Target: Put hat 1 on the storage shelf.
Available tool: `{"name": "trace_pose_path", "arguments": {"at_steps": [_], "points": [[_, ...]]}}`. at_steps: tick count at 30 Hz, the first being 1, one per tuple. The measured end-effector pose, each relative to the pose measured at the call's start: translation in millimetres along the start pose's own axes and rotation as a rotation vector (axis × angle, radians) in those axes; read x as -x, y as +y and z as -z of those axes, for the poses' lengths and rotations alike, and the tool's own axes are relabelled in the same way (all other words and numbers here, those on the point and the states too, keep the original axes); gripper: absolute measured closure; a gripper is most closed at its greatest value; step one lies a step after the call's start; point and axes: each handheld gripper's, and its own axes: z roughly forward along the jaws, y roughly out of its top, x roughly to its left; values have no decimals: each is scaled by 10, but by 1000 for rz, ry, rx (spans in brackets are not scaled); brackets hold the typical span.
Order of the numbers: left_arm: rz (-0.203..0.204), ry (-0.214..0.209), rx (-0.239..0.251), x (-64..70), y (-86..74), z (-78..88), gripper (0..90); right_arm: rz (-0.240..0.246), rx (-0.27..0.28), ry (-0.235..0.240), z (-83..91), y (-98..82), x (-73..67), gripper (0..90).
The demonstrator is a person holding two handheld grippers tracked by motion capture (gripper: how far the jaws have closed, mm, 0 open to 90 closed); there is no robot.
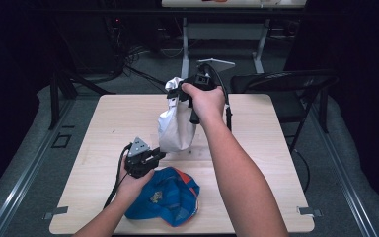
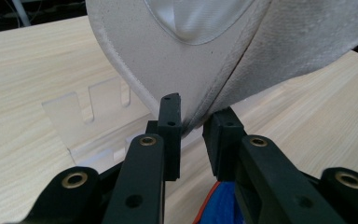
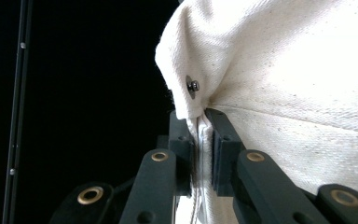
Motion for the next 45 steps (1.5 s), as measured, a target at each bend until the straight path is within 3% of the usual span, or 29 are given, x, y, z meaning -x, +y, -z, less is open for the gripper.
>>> {"name": "trace_pose_path", "arguments": {"at_steps": [4,9,15,19,30,36,41,45], "points": [[11,20,9,-7,-10,25,801,7,-9,1,-56,-20,-30,816],[51,1,-11,-54,-38,23,801,15,-28,-4,-121,-35,-52,816],[44,28,-9,-55,-75,39,818,21,-40,-5,-176,-56,-81,815],[73,24,-28,-60,-100,15,820,23,-38,-13,-207,-62,-78,815],[45,51,-69,-33,-145,-32,841,49,-56,-55,-264,-74,-10,815],[50,53,-138,-67,-198,-98,845,52,-70,-77,-354,-86,66,816],[45,52,-131,-62,-222,-112,842,53,-79,-89,-387,-92,146,815],[73,47,-123,-57,-211,-89,819,52,-71,-90,-357,-85,158,814]]}}
